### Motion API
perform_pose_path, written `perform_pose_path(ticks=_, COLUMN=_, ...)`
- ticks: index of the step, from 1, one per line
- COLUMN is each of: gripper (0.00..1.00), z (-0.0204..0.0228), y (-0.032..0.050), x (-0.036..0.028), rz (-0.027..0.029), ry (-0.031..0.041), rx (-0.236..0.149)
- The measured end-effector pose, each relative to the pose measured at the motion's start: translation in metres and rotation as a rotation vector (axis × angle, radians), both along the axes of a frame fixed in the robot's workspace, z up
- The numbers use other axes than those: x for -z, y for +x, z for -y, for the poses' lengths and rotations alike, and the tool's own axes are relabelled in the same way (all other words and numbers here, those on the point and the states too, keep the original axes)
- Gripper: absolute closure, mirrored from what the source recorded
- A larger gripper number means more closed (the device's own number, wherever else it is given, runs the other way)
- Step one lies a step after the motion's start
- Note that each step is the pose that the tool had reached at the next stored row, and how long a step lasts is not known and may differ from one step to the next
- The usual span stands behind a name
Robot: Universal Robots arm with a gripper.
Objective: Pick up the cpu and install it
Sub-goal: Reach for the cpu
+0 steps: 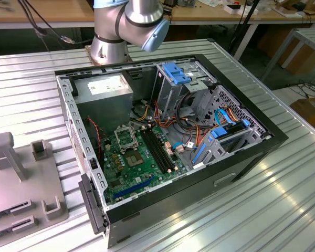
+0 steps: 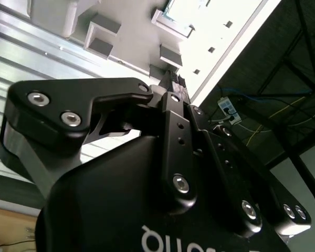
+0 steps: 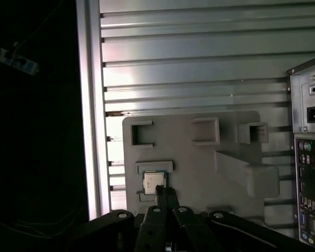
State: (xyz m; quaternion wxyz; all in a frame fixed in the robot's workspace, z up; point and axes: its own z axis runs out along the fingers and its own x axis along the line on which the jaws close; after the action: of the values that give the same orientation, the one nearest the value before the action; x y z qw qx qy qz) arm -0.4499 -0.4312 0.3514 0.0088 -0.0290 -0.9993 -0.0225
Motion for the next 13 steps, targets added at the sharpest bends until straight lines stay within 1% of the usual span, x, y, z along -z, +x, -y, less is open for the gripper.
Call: perform_pose_path(ticks=13, gripper=0.89, z=0.0, y=-0.0005, x=0.0003, rz=0.0, ry=0.0, rx=-0.001)
